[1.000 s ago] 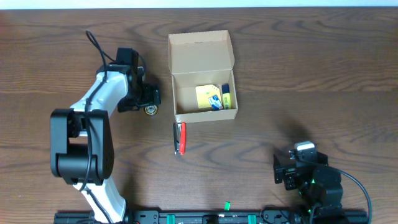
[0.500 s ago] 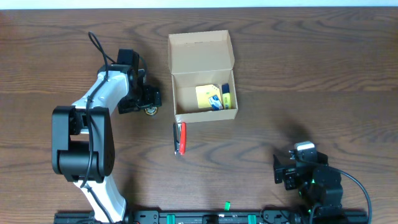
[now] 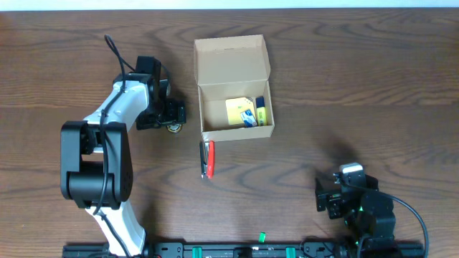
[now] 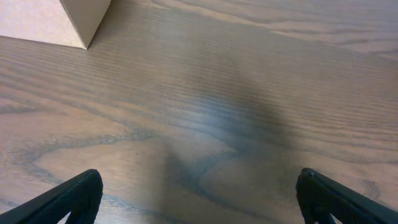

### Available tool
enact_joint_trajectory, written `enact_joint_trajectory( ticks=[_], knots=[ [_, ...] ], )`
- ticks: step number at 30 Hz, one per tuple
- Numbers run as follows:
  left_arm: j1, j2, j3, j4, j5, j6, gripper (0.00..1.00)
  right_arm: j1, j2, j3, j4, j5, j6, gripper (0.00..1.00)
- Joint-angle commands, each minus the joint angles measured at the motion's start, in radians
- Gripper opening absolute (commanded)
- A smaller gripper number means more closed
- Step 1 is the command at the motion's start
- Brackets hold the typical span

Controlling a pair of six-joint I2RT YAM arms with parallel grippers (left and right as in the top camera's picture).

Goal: Pack container
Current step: 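Close the left gripper on the correction tape dispenser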

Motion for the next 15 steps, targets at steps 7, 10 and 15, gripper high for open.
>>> enact_joint_trajectory(
  ticks=[7,10,15],
  knots=[
    [-0.032,0.062,0.008,-0.002,-0.046,0.026,1.0,-0.005,-0.007,-0.011,-0.004,-0.003,-0.011,0.99],
    [-0.031,0.062,0.008,-0.002,-0.053,0.026,0.88,-0.005,-0.007,-0.011,-0.004,-0.003,-0.011,0.99],
    [-0.031,0.062,0.008,-0.01,-0.062,0.026,0.78,-0.005,-0.007,-0.011,-0.004,-0.003,-0.011,0.99]
  ],
)
